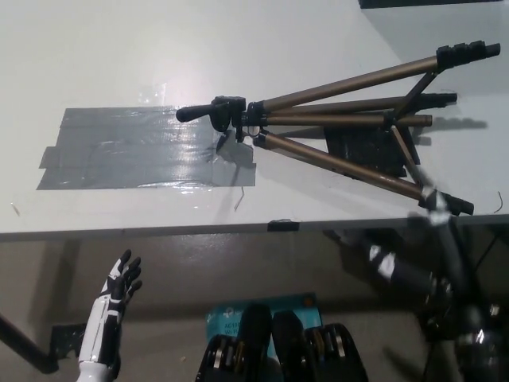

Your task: A tripod is kept on the middle of the desk infront of the robot and the robot grabs one of its legs to pick it up and hands it to a person

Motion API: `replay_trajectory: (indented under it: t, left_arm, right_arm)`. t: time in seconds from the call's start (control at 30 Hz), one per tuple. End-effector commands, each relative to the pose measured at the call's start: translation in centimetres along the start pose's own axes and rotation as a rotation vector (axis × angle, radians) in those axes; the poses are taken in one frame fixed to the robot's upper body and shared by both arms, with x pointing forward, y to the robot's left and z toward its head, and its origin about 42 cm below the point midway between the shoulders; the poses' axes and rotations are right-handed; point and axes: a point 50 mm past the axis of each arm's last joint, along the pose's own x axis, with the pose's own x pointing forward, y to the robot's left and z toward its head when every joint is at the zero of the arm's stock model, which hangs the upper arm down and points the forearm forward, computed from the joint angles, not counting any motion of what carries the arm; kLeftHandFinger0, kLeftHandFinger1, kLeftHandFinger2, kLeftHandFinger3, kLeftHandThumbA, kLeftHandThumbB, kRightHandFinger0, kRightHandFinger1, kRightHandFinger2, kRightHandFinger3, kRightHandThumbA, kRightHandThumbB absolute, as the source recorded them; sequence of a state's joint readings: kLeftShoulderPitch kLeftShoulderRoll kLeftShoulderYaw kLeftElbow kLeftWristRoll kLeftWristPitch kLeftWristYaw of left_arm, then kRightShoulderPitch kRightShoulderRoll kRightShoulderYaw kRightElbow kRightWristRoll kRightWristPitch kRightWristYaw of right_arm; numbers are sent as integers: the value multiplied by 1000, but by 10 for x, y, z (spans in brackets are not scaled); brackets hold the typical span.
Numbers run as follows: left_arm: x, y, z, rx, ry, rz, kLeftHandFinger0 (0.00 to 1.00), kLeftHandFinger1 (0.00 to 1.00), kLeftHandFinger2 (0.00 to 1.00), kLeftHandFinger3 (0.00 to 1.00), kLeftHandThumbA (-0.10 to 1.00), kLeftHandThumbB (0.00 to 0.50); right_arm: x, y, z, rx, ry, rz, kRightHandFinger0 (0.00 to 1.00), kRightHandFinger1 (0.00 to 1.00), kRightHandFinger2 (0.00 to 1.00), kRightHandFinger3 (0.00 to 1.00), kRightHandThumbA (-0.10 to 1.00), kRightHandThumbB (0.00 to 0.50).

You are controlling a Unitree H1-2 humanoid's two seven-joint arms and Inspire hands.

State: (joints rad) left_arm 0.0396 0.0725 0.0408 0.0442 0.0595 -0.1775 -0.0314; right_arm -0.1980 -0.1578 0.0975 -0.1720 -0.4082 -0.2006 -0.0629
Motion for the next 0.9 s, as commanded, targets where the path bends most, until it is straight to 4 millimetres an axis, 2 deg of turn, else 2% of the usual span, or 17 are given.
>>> replay_trajectory:
  t: [0.0, 0.07, 0.17, 0.2, 0.27, 0.37, 0.43, 0.6, 0.77, 0.87]
  left_arm:
    - [2, 4, 12, 16, -82, 24, 1000, 1000, 1000, 1000, 1000, 33]
    - [0, 4, 11, 16, -79, 23, 1000, 1000, 1000, 1000, 1000, 38]
    - [-3, 2, 9, 17, -74, 19, 1000, 1000, 1000, 1000, 1000, 32]
    - [-6, 2, 8, 15, -71, 18, 1000, 1000, 1000, 1000, 1000, 17]
    - [-10, 2, 7, 9, -64, 16, 1000, 1000, 1000, 1000, 1000, 15]
    - [-11, 0, 5, 0, -49, 13, 1000, 1000, 1000, 1000, 1000, 39]
    - [-13, 0, 5, -1, -44, 15, 1000, 1000, 1000, 1000, 1000, 56]
    - [-13, 0, 5, -3, -39, 11, 1000, 1000, 1000, 1000, 1000, 23]
    - [-15, -3, 3, -9, -42, 0, 1000, 1000, 1000, 1000, 1000, 11]
    - [-14, -4, 3, 1, -42, -5, 1000, 1000, 1000, 1000, 1000, 31]
  right_arm:
    - [86, -41, 40, -422, -159, 37, 1000, 1000, 1000, 1000, 922, 346]
    - [104, -43, 36, -499, -152, 54, 1000, 1000, 1000, 1000, 1000, 371]
    - [129, -46, 33, -579, -123, 75, 1000, 1000, 1000, 1000, 1000, 378]
    - [140, -46, 32, -610, -115, 80, 1000, 1000, 1000, 1000, 1000, 387]
    - [145, -44, 31, -627, -104, 86, 1000, 1000, 1000, 1000, 1000, 390]
    - [165, -43, 29, -669, -87, 108, 1000, 1000, 1000, 1000, 1000, 418]
    - [181, -39, 26, -702, -76, 134, 1000, 1000, 1000, 1000, 1000, 417]
    - [215, -30, 18, -752, -6, 197, 1000, 1000, 1000, 1000, 1000, 425]
    - [234, -20, 6, -810, 58, 262, 1000, 1000, 1000, 1000, 1000, 402]
    - [239, -16, 0, -814, 66, 261, 1000, 1000, 1000, 1000, 1000, 404]
